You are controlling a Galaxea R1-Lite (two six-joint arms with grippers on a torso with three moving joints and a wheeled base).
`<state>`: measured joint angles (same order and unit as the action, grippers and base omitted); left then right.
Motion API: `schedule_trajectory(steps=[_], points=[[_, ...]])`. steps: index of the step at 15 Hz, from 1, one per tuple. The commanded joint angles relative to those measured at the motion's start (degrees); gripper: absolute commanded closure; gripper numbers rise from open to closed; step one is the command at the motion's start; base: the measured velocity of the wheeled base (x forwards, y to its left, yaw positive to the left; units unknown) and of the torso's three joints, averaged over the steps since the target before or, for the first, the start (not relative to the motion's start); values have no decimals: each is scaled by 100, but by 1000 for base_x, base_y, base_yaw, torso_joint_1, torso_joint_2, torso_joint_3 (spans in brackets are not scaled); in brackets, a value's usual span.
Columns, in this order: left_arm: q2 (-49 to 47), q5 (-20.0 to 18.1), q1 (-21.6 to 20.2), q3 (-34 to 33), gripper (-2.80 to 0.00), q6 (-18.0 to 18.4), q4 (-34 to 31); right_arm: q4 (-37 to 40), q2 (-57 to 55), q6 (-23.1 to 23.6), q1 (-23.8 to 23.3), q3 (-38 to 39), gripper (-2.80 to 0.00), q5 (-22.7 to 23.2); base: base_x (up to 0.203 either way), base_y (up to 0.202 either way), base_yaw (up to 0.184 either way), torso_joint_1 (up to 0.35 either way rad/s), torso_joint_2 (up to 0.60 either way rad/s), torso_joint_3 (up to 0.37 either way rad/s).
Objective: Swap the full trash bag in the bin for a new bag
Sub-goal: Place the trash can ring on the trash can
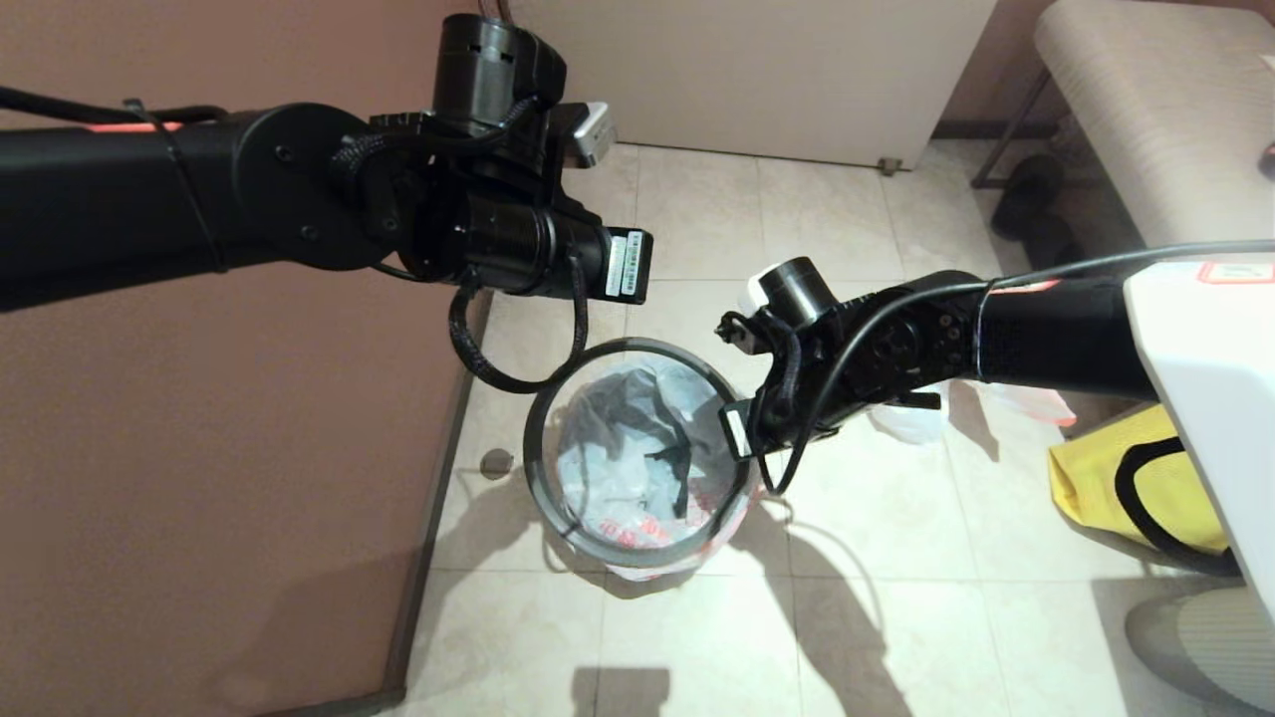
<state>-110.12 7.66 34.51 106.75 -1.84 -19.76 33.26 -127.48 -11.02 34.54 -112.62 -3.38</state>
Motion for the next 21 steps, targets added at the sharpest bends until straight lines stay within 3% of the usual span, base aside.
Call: schedule_trajectory(steps=[1, 7, 15, 21], points=[[-36, 8, 3, -2, 0, 0, -10, 47, 95, -5, 6, -3, 0, 30, 0, 0, 0, 0, 0, 0], [-36, 8, -6, 3, 0, 0, -10, -294, 45, -16, -325, -15, 0, 66, 0, 0, 0, 0, 0, 0], [-247, 17, -15, 126, 0, 0, -10, -418, -505, 108, -377, -15, 0, 136, 0, 0, 0, 0, 0, 0], [-266, 17, 21, 126, 0, 0, -10, -194, 330, -19, -323, 3, 0, 226, 0, 0, 0, 0, 0, 0]])
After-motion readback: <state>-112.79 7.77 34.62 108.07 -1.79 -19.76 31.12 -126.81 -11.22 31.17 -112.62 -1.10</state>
